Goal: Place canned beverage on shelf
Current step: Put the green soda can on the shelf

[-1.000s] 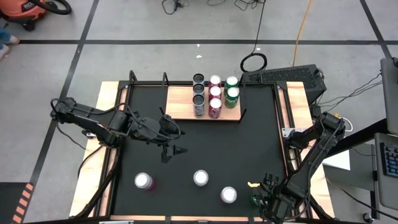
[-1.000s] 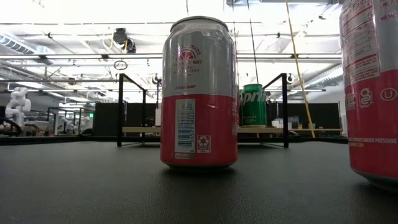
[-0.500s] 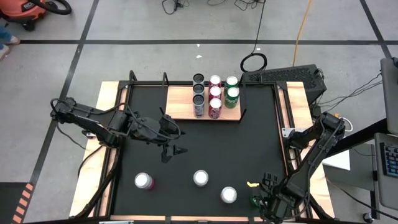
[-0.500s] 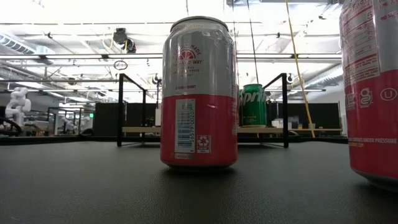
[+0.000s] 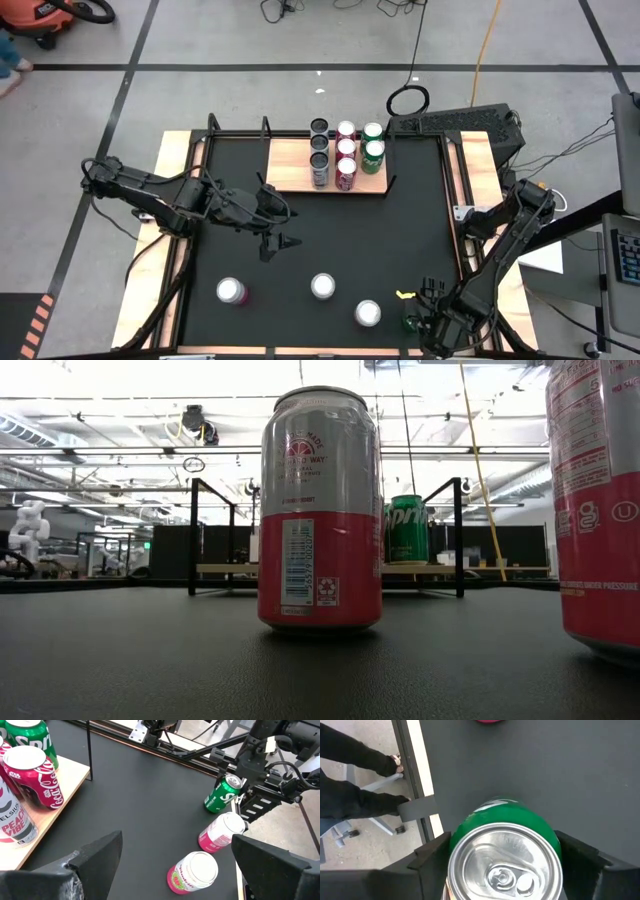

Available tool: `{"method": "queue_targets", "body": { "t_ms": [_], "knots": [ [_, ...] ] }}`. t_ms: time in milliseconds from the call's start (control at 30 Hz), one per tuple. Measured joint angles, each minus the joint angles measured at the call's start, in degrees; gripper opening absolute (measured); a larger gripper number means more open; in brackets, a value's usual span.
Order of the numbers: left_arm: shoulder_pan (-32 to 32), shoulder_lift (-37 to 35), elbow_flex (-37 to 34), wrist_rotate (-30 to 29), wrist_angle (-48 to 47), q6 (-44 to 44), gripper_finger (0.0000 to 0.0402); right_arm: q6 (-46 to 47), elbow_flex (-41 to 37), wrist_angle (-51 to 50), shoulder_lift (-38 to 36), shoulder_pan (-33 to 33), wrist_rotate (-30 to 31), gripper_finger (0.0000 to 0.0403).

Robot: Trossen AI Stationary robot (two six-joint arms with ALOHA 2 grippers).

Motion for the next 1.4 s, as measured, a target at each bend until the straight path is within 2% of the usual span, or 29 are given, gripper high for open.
{"method": "queue_targets", "body": {
  "t_ms": [333,633,833,1100,1400],
  "knots": [
    [0.0,0.0,0.0,0.0,0.0,0.0,0.0374,0.6,0.0,-3.1,-4.4,-0.7,-0.2,0.0273],
    [0.0,0.0,0.0,0.0,0.0,0.3,0.0374,-0.1,0.0,-5.0,-10.9,-3.9,-0.2,0.0272],
    [0.0,0.0,0.0,-0.8,0.0,0.4,0.0374,-3.4,0.1,-6.0,-15.1,-7.9,-0.8,0.0272],
    [0.0,0.0,0.0,-1.4,0.0,0.2,0.0374,-9.9,0.3,-6.6,-17.9,-15.9,-8.7,0.0272],
    [0.0,0.0,0.0,-1.7,0.0,0.0,0.0374,-18.9,3.5,-9.4,-17.1,-22.9,-8.9,0.0272]
  ]
}}
